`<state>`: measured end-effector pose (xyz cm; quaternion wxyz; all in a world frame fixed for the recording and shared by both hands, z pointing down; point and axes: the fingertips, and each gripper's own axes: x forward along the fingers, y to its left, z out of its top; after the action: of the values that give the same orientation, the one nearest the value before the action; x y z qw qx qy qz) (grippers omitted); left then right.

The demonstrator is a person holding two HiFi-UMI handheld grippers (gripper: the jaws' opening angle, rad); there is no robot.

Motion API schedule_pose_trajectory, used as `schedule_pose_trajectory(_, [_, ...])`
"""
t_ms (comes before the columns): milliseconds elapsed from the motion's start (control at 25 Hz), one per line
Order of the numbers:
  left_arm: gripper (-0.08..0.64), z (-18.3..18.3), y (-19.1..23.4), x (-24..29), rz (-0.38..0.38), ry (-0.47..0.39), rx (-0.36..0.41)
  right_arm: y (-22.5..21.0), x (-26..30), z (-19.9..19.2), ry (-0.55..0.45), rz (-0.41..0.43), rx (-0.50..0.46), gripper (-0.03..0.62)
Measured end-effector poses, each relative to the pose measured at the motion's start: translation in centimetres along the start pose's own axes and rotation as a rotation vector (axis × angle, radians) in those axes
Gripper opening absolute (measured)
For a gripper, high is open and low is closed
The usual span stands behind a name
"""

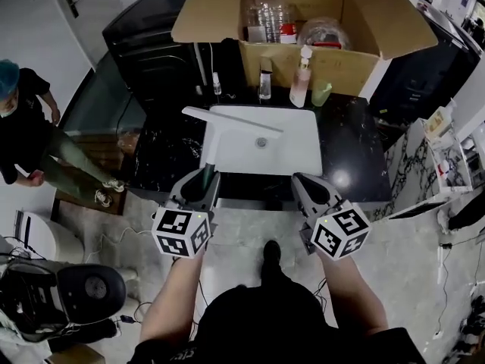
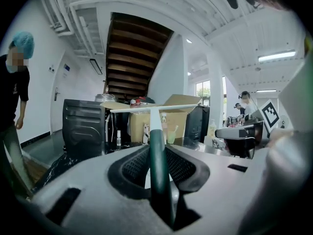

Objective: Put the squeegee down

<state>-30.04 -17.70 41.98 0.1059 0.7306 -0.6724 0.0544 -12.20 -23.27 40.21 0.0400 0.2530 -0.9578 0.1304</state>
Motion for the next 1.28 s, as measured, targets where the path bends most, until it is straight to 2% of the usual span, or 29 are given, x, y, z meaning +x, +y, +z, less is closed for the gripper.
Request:
schedule_pose_trajectory(320, [0.101, 0.7, 0.9, 7.5, 0.025, 0.039, -0.011, -5.8, 5.3, 0.7, 0.047, 0.058, 0.025, 0.006])
schedule_pose_trajectory(600, [0.103, 2.1, -0.9, 12.0, 0.005, 0.045, 0.02, -10.7, 6.0, 1.7, 0.05, 0.048, 0.025, 0.006])
schedule_pose_trajectory(920, [0.101, 2.5, -3.8, 16.1, -0.111, 0.054, 0.046, -13.7, 4.3, 0.2, 0.077, -0.043, 0.063, 0.006])
schedule_pose_trajectory(1160, [0.101, 2.2, -6.0, 18.9, -0.232, 0.062, 0.028, -14.0, 3.0, -0.2, 0.103, -0.126, 0.059, 0.006])
schedule_pose_trajectory(1280, [0.103, 1.8, -7.8, 20.1, -0.307, 0.072, 0.05, -14.4, 2.1, -0.3, 0.099, -0.172, 0.075, 0.006])
